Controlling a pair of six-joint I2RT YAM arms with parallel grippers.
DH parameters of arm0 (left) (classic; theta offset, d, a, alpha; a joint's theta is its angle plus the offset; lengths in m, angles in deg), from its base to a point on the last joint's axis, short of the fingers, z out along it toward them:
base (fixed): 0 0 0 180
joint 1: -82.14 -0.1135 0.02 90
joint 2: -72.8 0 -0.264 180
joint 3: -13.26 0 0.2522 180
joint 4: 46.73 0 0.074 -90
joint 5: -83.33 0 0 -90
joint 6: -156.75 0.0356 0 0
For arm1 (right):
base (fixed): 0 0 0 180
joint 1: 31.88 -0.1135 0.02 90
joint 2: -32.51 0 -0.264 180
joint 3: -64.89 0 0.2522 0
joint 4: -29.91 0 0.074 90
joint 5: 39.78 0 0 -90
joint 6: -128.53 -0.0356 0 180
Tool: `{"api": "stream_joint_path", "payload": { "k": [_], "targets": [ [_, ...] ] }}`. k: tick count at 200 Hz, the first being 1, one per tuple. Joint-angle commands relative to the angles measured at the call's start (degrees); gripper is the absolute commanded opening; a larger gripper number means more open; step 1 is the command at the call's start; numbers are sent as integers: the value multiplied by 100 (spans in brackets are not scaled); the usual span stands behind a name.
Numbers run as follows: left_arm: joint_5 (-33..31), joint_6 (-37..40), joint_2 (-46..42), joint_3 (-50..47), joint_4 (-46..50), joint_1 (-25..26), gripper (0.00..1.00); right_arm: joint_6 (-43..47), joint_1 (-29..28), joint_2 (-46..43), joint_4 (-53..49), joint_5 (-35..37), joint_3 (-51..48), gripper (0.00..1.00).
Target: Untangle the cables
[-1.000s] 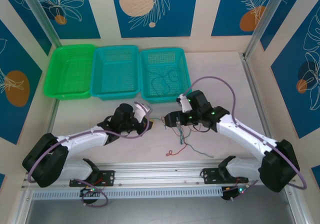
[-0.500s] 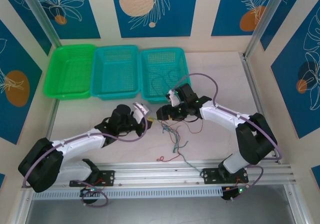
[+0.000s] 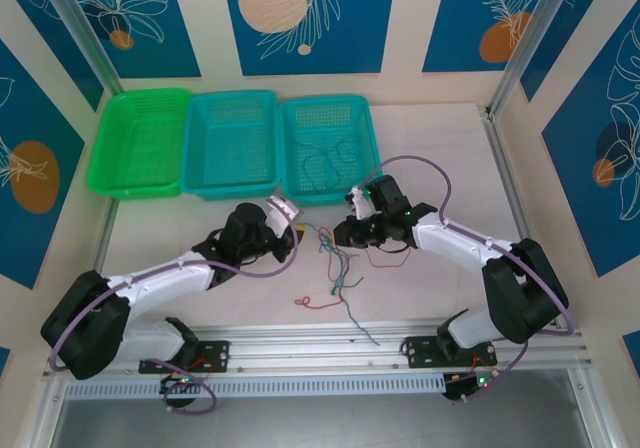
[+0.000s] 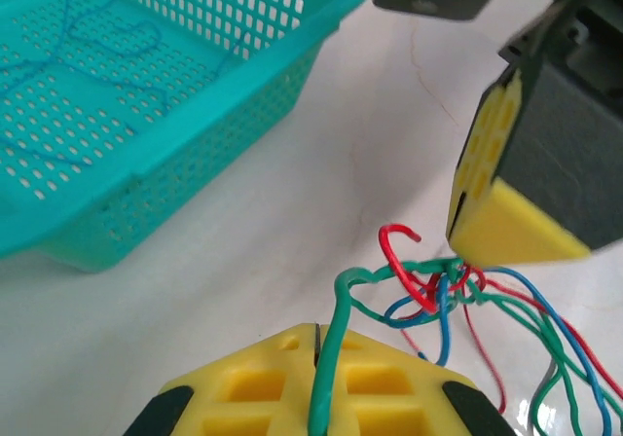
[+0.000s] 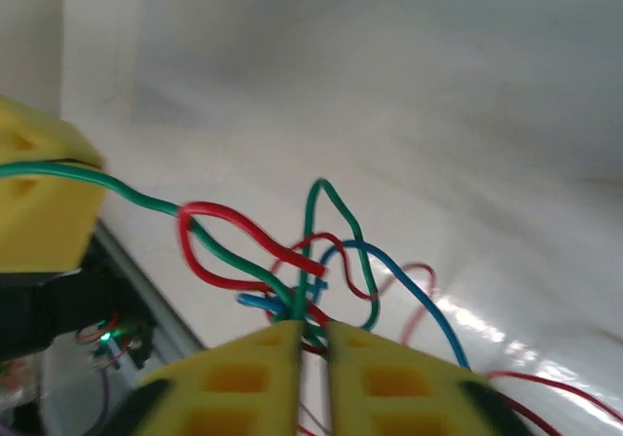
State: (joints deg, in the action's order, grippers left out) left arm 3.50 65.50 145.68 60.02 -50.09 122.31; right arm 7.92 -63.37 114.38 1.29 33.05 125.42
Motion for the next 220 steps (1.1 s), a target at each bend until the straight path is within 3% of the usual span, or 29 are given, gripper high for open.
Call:
{"api": "stream_joint_path", "payload": {
  "k": [1, 22, 41, 50, 78, 104, 121, 135, 152, 165, 187, 220],
  "targets": [
    [8, 159, 223, 287, -80, -45, 0, 358, -191, -197, -211, 813, -19, 58],
    [94, 7, 369, 267, -321, -48, 0, 534, -367, -262, -90, 1000, -286, 72],
    [156, -133, 394, 207, -535, -46, 0, 420, -376, -71, 170, 825, -510, 74],
    [208, -147, 394, 182, -580, -52, 0, 321, -376, 20, 272, 911, -568, 71],
    [57, -125, 310, 184, -420, -51, 0, 39, -200, 119, 655, 1084, -754, 46],
    [-172, -44, 218, 180, -239, -73, 0, -104, 16, 101, 879, 735, -921, 41],
    [-182, -56, 188, 154, -256, -88, 0, -202, 63, -9, 1013, 509, -1076, 31],
    [-168, -68, 203, 167, -254, -94, 0, -264, 85, -164, 1030, 392, -1191, 33],
    [-117, -97, 236, 179, -291, -100, 0, -343, 129, -438, 1062, 269, -1332, 53],
    [-66, -102, 271, 190, -300, -98, 0, -373, 183, -649, 1072, 197, -1423, 56],
    [-42, -107, 308, 213, -309, -97, 0, -496, 423, -935, 1210, 25, -1552, 54],
    [-20, -157, 319, 223, -344, -97, 0, -654, 721, -956, 1546, -339, -1668, 32]
  ]
}}
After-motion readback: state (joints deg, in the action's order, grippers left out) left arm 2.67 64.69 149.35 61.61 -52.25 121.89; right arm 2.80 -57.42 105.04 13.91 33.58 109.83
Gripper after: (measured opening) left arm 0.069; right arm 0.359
